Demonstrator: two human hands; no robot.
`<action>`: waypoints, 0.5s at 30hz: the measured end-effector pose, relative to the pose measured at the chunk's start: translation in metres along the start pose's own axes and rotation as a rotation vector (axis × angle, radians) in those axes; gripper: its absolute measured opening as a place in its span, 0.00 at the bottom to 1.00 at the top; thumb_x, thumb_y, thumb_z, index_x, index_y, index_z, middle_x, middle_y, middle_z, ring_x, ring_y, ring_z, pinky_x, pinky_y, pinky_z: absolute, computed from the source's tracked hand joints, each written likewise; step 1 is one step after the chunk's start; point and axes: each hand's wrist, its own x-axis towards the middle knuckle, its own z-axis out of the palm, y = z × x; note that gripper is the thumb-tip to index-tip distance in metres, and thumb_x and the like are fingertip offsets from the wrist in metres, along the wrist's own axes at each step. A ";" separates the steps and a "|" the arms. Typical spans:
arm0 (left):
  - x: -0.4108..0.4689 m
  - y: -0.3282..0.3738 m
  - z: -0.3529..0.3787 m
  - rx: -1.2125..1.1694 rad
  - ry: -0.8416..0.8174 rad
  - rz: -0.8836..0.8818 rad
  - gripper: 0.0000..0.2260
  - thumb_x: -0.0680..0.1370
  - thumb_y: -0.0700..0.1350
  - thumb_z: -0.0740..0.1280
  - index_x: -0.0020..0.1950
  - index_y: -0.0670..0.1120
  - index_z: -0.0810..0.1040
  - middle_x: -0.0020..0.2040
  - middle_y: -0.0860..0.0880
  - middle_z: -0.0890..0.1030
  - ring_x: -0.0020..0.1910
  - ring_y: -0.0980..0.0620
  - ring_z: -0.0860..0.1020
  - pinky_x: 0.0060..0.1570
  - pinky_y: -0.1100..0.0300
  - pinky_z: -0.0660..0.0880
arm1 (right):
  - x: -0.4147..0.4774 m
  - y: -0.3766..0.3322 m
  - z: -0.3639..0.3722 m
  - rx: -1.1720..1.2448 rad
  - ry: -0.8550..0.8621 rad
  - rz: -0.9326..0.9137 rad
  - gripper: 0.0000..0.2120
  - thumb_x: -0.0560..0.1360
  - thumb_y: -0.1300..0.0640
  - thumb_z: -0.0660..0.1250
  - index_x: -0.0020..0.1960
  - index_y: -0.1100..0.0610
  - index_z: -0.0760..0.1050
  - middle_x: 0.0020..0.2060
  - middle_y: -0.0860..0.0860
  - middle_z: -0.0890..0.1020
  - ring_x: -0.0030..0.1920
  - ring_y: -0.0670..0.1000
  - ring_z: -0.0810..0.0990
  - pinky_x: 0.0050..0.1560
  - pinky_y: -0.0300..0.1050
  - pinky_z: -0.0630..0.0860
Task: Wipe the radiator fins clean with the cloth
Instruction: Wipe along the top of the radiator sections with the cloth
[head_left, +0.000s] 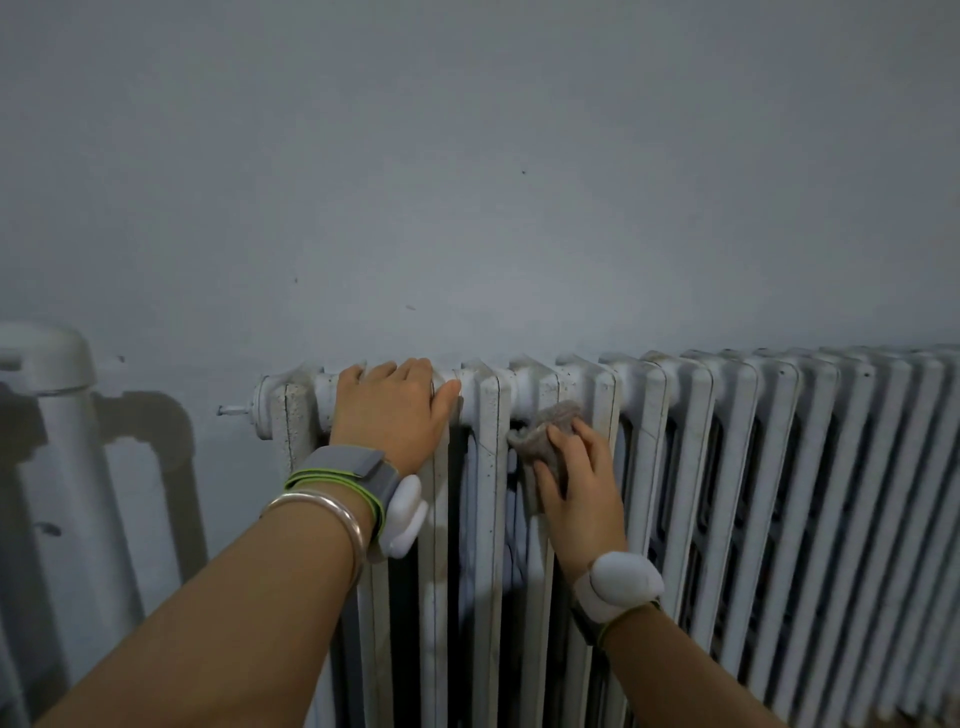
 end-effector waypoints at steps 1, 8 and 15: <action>-0.001 0.000 -0.001 0.005 -0.011 0.010 0.21 0.81 0.58 0.47 0.63 0.48 0.70 0.58 0.51 0.78 0.60 0.49 0.73 0.66 0.49 0.60 | -0.006 0.002 -0.002 -0.002 -0.039 0.004 0.15 0.78 0.60 0.64 0.65 0.56 0.72 0.69 0.50 0.64 0.65 0.45 0.65 0.66 0.41 0.64; 0.000 -0.013 -0.010 -0.075 -0.089 0.091 0.22 0.82 0.57 0.45 0.67 0.48 0.67 0.67 0.51 0.73 0.69 0.50 0.66 0.70 0.50 0.57 | -0.015 0.009 -0.021 -0.074 -0.126 0.002 0.08 0.77 0.58 0.64 0.55 0.55 0.75 0.50 0.49 0.74 0.50 0.51 0.76 0.47 0.42 0.72; -0.015 -0.048 -0.014 0.040 0.094 0.031 0.24 0.80 0.54 0.45 0.67 0.46 0.72 0.65 0.48 0.76 0.65 0.47 0.72 0.69 0.48 0.59 | 0.051 -0.050 -0.038 0.121 0.035 0.007 0.05 0.75 0.53 0.64 0.50 0.52 0.75 0.43 0.49 0.79 0.45 0.49 0.76 0.47 0.44 0.73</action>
